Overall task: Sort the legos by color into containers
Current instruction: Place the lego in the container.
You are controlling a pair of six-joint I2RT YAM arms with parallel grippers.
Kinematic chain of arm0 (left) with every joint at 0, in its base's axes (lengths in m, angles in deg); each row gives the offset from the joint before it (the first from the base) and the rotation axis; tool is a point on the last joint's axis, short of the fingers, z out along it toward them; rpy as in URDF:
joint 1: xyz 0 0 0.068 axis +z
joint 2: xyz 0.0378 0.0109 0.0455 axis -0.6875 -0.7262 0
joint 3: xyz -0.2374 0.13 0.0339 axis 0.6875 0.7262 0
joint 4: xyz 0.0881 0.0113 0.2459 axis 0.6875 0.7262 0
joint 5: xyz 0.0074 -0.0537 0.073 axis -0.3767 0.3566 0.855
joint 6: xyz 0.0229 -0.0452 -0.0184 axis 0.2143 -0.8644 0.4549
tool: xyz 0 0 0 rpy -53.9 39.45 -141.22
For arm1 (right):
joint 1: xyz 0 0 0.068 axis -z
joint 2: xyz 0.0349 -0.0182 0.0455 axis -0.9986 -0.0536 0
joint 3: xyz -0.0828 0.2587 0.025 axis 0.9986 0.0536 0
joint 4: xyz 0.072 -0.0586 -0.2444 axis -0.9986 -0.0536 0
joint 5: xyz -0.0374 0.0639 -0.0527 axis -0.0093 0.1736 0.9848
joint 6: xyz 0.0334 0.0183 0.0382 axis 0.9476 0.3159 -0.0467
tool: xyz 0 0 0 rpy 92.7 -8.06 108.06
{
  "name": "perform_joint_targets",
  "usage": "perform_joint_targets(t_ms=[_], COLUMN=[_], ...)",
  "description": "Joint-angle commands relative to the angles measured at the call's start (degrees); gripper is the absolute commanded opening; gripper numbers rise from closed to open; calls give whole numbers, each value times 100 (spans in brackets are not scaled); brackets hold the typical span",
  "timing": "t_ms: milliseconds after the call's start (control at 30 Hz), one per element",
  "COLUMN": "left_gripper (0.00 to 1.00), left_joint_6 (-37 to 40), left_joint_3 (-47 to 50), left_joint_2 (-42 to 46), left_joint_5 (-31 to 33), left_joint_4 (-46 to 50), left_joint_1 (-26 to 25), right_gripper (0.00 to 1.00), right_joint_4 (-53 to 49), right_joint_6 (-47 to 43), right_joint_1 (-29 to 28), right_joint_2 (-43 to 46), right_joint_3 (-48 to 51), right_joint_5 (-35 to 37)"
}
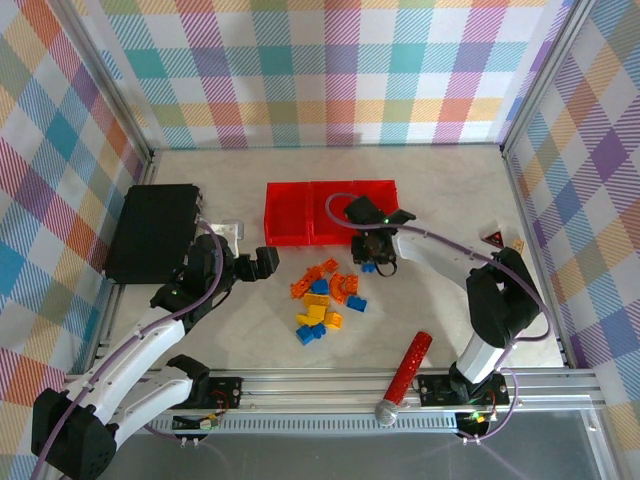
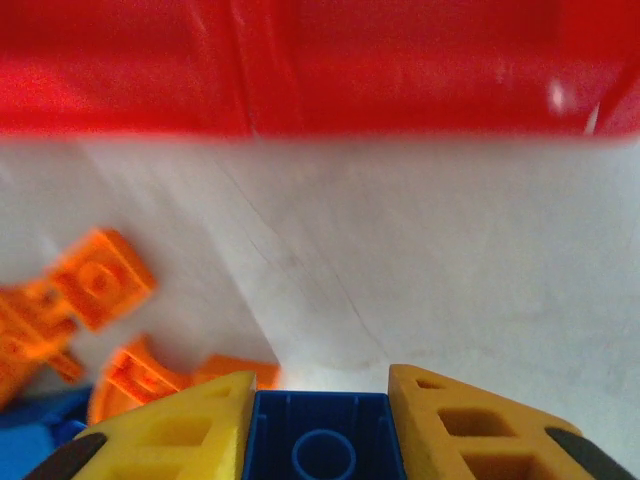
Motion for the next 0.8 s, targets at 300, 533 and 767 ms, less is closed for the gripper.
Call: perform_joint_targets(t_ms=[300,533,767], left_gripper=[100,100,100], left_joint_6=[-380,-155,-612], left_joint_3=[-546,-440,74], left_joint_2=[369,1219,2542], left_joint_5=[840,781,1579], left_joint_4=[843,579,164], left_joint_1=[-49,-43,-31], right_gripper=[30,29,29], right_joint_4=[132,159,154], right_joint_6=[-1856,-2232,-2364], right_joint_1=[1152,1504,1581], right_joint_2=[-1153,-2041,-2618], right_joint_3=[-2093,-2836,-3272], right_joint_5=[-377,-692,-875])
